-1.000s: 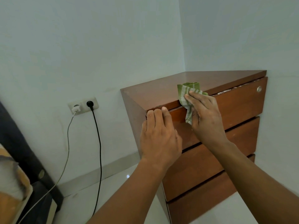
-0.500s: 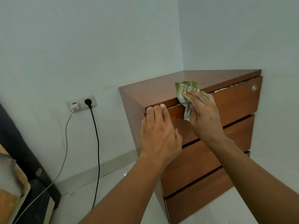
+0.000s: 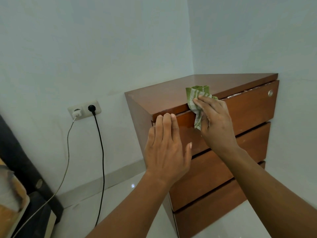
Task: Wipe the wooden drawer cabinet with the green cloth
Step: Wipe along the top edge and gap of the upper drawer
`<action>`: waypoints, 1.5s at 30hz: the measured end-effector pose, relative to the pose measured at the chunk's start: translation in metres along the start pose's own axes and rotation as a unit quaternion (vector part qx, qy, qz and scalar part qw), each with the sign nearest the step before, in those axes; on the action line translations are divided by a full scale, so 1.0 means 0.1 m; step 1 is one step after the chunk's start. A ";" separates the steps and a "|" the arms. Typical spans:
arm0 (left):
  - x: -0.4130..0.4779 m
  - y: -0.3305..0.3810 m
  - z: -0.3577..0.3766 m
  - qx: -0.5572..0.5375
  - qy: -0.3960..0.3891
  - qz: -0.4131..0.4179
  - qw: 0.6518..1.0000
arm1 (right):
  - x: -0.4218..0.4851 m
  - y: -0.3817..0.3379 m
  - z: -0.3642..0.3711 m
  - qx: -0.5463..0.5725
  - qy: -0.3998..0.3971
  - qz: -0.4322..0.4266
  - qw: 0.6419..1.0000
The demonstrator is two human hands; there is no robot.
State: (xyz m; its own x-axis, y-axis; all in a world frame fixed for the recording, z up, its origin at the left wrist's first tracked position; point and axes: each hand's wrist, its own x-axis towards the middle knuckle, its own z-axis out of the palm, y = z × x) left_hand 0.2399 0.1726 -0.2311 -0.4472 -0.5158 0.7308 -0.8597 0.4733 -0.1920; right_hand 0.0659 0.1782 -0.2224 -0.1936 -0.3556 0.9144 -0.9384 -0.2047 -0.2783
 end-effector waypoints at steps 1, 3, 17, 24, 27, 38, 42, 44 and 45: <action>-0.01 0.02 0.02 0.002 0.001 -0.002 1.000 | 0.00 0.01 0.01 0.000 0.003 0.000 1.000; -0.03 0.07 0.04 0.012 -0.005 -0.009 1.000 | -0.01 0.02 0.03 0.003 0.011 -0.005 1.000; 0.20 0.20 -0.15 0.066 -0.062 -0.026 0.996 | 0.01 0.06 0.00 0.008 0.023 -0.014 1.000; 0.22 0.18 -0.21 0.041 -0.047 -0.025 0.998 | 0.06 0.00 -0.11 0.006 -0.007 0.009 1.000; 0.20 0.17 -0.21 0.026 -0.046 -0.023 0.998 | 0.05 0.00 -0.12 0.007 -0.007 0.014 1.000; 0.22 0.32 -0.26 0.025 -0.099 -0.040 0.994 | 0.02 0.09 -0.04 0.007 0.010 0.011 1.000; 0.22 0.25 -0.20 0.013 -0.073 -0.035 0.997 | 0.02 0.11 -0.03 0.007 0.014 0.011 1.000; 0.19 0.25 -0.16 0.022 -0.078 -0.027 0.996 | 0.03 0.13 -0.02 0.007 0.024 0.006 1.000; 0.19 0.27 -0.16 0.023 -0.083 -0.027 0.996 | 0.04 0.14 -0.02 0.007 0.031 0.001 1.000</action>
State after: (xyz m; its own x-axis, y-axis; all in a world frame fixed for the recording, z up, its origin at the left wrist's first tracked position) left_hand 0.2125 0.1866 -0.2118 -0.4322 -0.6525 0.6225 -0.8920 0.4105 -0.1890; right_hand 0.0519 0.1758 -0.2223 -0.2137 -0.2998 0.9298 -0.9339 -0.2167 -0.2845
